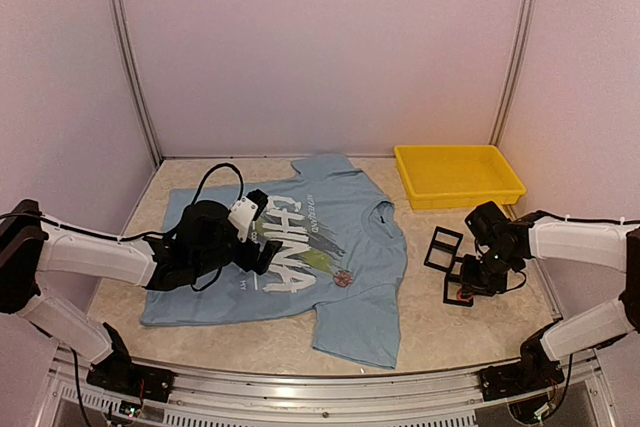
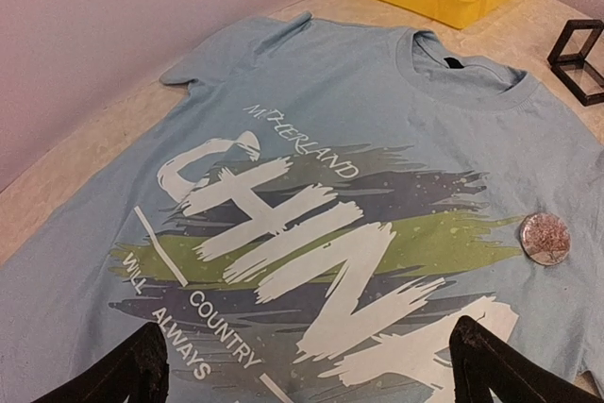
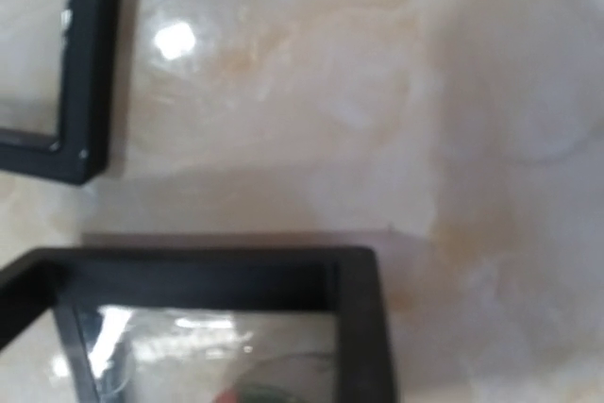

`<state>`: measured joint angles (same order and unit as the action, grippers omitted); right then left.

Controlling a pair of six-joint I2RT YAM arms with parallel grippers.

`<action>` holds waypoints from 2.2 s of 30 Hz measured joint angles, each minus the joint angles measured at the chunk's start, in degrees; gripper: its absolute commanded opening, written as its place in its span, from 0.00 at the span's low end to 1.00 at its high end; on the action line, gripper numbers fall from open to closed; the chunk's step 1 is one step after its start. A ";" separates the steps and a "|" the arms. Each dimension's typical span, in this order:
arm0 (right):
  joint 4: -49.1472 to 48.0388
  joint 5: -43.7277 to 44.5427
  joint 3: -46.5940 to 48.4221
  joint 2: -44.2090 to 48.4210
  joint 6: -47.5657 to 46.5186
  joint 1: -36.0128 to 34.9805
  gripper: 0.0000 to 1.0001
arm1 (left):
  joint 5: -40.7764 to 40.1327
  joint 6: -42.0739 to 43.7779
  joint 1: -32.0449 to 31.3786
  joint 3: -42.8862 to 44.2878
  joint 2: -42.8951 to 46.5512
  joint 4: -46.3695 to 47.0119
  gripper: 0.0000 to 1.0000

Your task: Pin the brooch onto the clothing

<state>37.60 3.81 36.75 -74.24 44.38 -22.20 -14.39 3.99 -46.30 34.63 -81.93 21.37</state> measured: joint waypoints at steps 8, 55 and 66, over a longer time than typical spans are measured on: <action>2.23 -0.39 1.42 0.57 -0.42 0.00 0.11 | -0.02 0.22 -0.20 0.02 -0.22 0.00 0.99; -63.47 5.97 12.59 -8.39 -102.71 -40.30 0.00 | 6.25 -10.80 -1.86 6.12 17.97 -8.68 0.96; -89.92 1.27 12.26 -13.29 -152.04 -45.18 0.00 | 15.67 -23.10 -1.66 10.32 28.70 -13.03 0.99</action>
<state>-52.31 5.08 49.01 -87.53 -107.66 -67.37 1.28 -19.11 -47.97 44.95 -53.23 8.34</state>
